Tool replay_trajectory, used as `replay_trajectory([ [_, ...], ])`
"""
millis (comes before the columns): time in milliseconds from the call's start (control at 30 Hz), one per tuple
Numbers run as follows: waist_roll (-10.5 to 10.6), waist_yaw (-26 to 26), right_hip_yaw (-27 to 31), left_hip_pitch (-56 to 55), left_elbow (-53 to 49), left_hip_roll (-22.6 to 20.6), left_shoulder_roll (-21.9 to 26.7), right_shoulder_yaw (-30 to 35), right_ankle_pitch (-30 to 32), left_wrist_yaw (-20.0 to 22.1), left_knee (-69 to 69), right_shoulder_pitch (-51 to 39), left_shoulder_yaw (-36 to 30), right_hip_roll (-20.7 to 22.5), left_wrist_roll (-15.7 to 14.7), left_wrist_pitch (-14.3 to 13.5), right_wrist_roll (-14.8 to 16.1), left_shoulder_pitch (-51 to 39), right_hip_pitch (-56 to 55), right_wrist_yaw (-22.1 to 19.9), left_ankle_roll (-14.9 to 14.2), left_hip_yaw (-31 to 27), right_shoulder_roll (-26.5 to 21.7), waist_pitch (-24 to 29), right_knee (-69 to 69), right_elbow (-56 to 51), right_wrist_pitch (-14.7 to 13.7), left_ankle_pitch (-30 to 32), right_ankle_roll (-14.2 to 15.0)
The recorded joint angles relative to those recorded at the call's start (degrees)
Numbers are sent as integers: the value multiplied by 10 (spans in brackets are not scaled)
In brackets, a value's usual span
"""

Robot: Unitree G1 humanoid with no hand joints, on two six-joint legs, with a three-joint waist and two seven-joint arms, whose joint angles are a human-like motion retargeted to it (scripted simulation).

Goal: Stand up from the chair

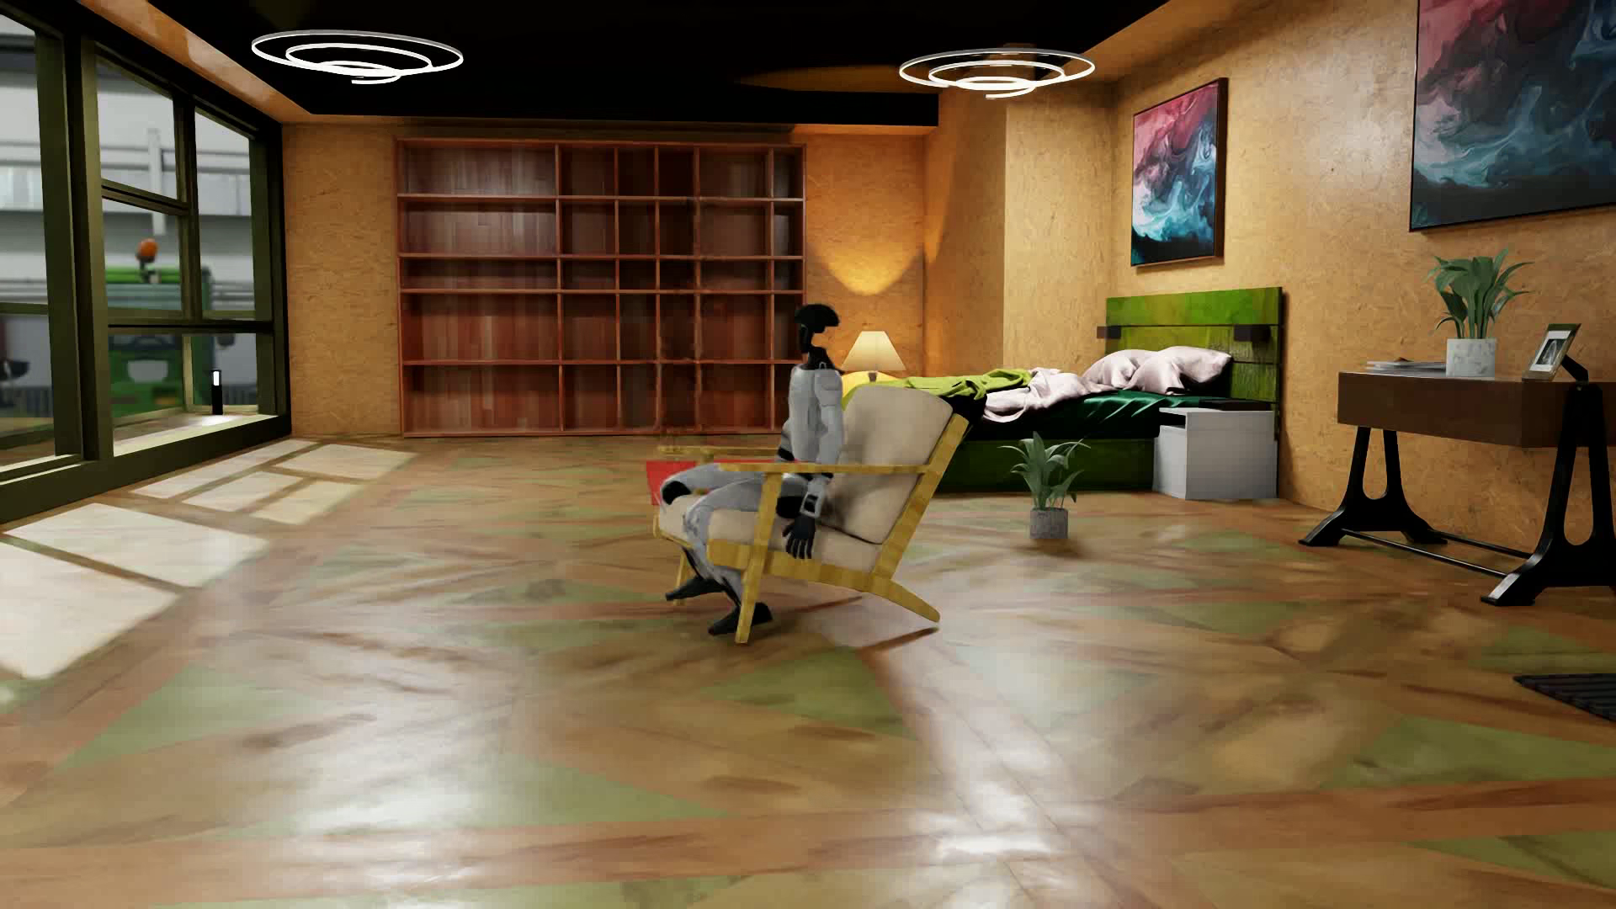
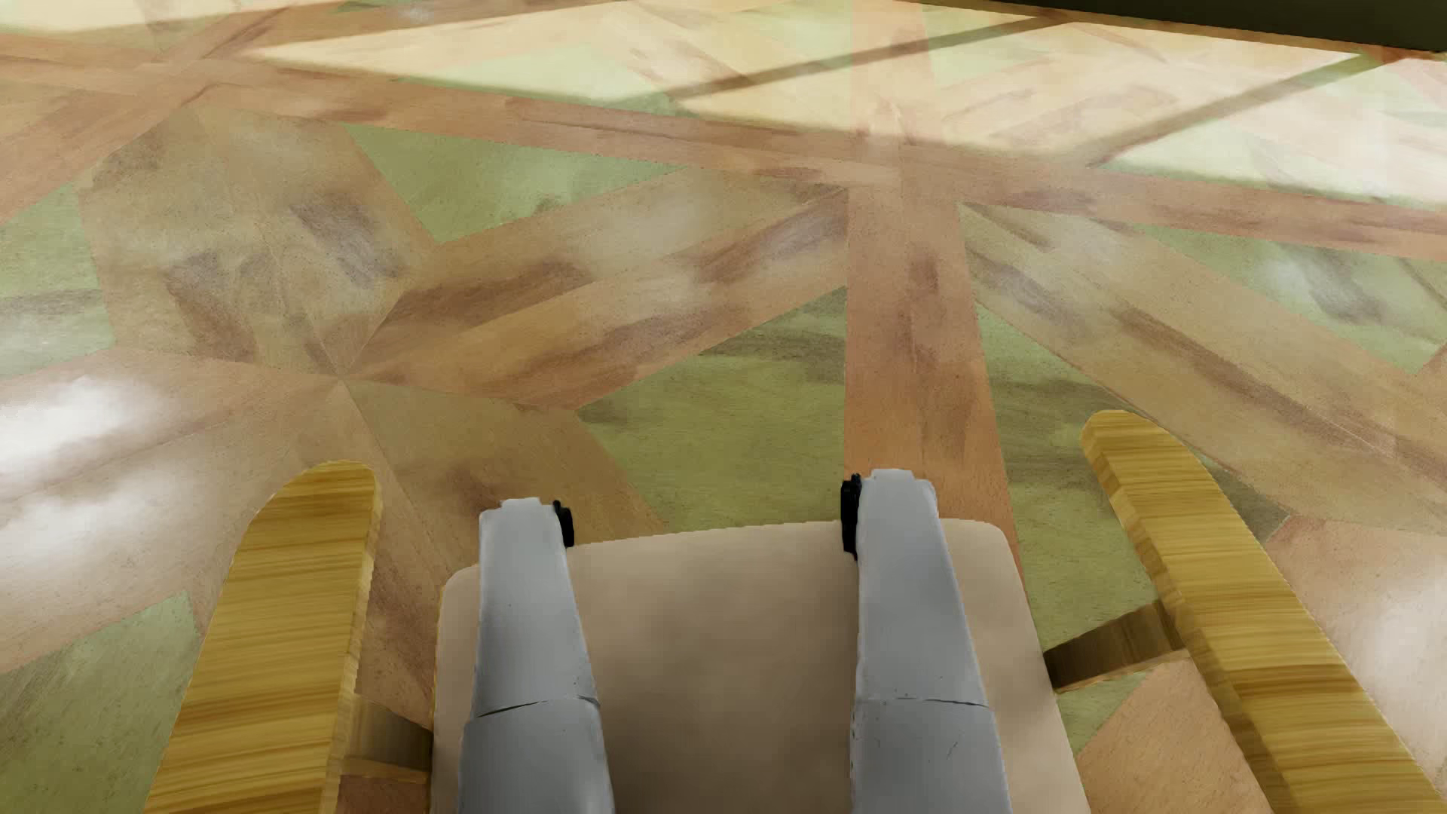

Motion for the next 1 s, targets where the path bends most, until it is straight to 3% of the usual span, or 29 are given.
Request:
replay_trajectory([
  [67,0,-1,0,1,-34,1,-3,-2,1,-4,1,16,10,3,-13,-3,-4,18,3,15,1,-1,6,-1,-1,-23,-3,1,0],
  [167,-1,0,0,3,-77,1,5,9,4,-20,1,13,-2,7,-1,-18,-9,18,10,26,2,-3,10,-2,-4,-51,-10,2,0],
  [233,-3,0,-1,5,-80,-1,8,20,5,-10,0,-2,-19,9,16,-24,-6,-1,13,12,3,-3,12,-1,-5,-52,-12,3,-3],
  [433,-6,4,-2,10,-55,-2,9,43,4,23,2,-36,-36,11,8,-15,4,-44,21,-5,3,-4,4,10,-5,-63,-12,-1,-5],
  [633,-6,5,-1,-15,-59,-7,13,42,0,25,5,-60,-34,5,5,-14,14,-57,0,-12,8,-9,5,42,-5,-73,-9,-22,2],
  [733,-5,7,2,-51,-137,-13,32,31,-7,4,9,-61,-3,-2,-14,-16,22,-34,-35,-5,6,-16,-8,57,0,-123,-9,-28,9],
  [800,-4,8,8,-87,-256,-18,61,5,-14,12,15,-45,34,-8,-31,-20,52,6,-70,-25,2,-22,-30,62,7,-199,-11,-30,16],
  [867,0,9,15,-126,-413,-26,95,-35,-20,54,22,-13,67,-17,-40,-28,100,53,-108,-83,2,-29,-57,65,17,-323,-17,-30,26],
  [900,3,10,18,-148,-491,-31,113,-56,-23,101,26,1,73,-23,-45,-33,124,67,-127,-131,1,-33,-70,68,21,-398,-28,-25,33],
  [933,6,11,22,-169,-563,-32,131,-72,-25,163,29,12,77,-28,-26,-38,136,75,-147,-184,-2,-37,-84,71,26,-480,-44,-20,39],
  [1000,13,10,28,-207,-676,-35,180,-90,-31,291,37,2,67,-34,-10,-57,144,61,-183,-283,-6,-42,-128,87,33,-639,-83,-20,51],
])
